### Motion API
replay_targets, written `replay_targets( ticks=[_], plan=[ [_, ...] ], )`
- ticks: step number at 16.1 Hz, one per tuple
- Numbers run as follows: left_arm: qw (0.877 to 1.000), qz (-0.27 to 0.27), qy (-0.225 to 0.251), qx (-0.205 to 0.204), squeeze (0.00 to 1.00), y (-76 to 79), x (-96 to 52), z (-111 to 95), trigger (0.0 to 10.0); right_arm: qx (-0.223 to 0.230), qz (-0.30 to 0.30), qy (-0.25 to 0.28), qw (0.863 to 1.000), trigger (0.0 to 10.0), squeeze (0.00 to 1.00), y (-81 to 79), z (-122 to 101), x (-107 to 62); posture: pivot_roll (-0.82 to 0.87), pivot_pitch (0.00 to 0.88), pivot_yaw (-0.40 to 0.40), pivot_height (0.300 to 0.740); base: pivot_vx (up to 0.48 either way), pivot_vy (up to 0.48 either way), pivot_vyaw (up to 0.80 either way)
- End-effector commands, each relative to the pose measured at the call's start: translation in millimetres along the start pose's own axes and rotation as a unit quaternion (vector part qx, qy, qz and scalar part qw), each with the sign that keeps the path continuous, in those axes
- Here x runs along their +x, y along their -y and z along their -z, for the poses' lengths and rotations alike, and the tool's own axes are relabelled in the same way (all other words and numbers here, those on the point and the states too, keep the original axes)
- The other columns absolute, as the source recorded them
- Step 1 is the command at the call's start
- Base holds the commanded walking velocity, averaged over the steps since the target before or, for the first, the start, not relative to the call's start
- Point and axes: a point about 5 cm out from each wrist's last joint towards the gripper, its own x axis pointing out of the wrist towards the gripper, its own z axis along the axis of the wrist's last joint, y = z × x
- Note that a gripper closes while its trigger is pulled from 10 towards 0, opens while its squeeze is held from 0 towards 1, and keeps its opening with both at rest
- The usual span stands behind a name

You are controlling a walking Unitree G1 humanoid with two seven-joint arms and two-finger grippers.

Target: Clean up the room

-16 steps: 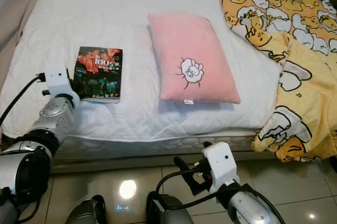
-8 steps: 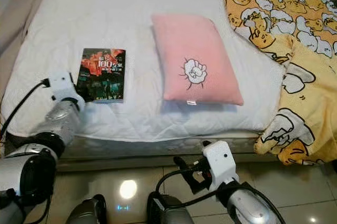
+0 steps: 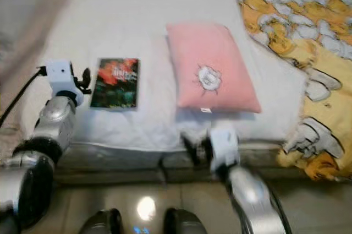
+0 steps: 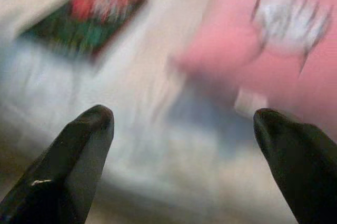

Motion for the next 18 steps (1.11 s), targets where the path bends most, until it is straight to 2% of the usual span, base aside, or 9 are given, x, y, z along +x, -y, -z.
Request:
replay_targets(
  ticks=[1, 2, 3, 4, 5, 7, 10, 16, 18],
  plan=[
    [0.999, 0.031, 0.019, 0.012, 1.0, 12.1, -6.7, 1, 10.0, -0.003, 0.044, 0.0, 0.999, 10.0, 0.0, 14.9, 2, 1.9, -0.06, 0.011, -0.064, 0.74, 0.0, 0.0, 0.0],
    [0.998, 0.051, 0.027, -0.016, 1.0, 22.4, -22.4, 8, 10.0, 0.023, 0.055, 0.01, 0.998, 10.0, 0.0, 20.7, 2, 19.0, 0.0, 0.0, -0.049, 0.74, 0.0, 0.0, 0.0],
    [0.998, 0.055, 0.026, -0.024, 1.0, 27.3, -28.5, 12, 10.0, 0.03, 0.054, 0.014, 0.998, 10.0, 0.0, 20.6, 2, 27.1, 0.02, 0.0, -0.041, 0.74, 0.0, -0.472, 0.0],
    [0.997, 0.066, 0.023, -0.026, 0.87, 34.6, -32.3, 17, 10.0, 0.034, 0.058, 0.02, 0.998, 10.0, 0.0, 20.7, 0, 32.7, 0.04, 0.0, -0.035, 0.74, 0.262, -0.398, 0.0],
    [0.996, 0.071, 0.006, -0.044, 0.0, 47.0, -33.3, 24, 10.0, 0.042, 0.067, 0.029, 0.996, 10.0, 0.0, 20.9, -1, 44.6, 0.05, 0.0, -0.025, 0.74, 0.292, -0.375, 0.0],
    [0.995, 0.089, 0.007, -0.044, 0.0, 65.3, -29.5, 20, 10.0, 0.045, 0.072, 0.041, 0.996, 10.0, 0.0, 18.2, -5, 59.3, 0.05, 0.0, -0.017, 0.74, 0.294, -0.377, 0.0],
    [0.993, 0.108, 0.005, -0.048, 0.0, 66.8, -31.6, 17, 10.0, 0.034, 0.082, 0.046, 0.995, 10.0, 0.0, 19.7, -3, 64.2, 0.02, 0.0, -0.003, 0.74, 0.296, -0.375, 0.0],
    [0.987, 0.153, 0.013, -0.038, 0.0, 70.0, -46.0, 26, 10.0, 0.004, 0.183, 0.023, 0.983, 10.0, 0.0, 36.3, 36, 21.8, -0.03, 0.0, 0.02, 0.74, 0.273, -0.392, 0.0],
    [0.986, 0.161, 0.014, -0.044, 0.0, 70.8, -47.9, 25, 10.0, -0.003, 0.195, 0.012, 0.981, 10.0, 0.0, 40.7, 41, 16.3, -0.03, 0.0, 0.023, 0.74, 0.27, -0.394, 0.0]
  ],
)
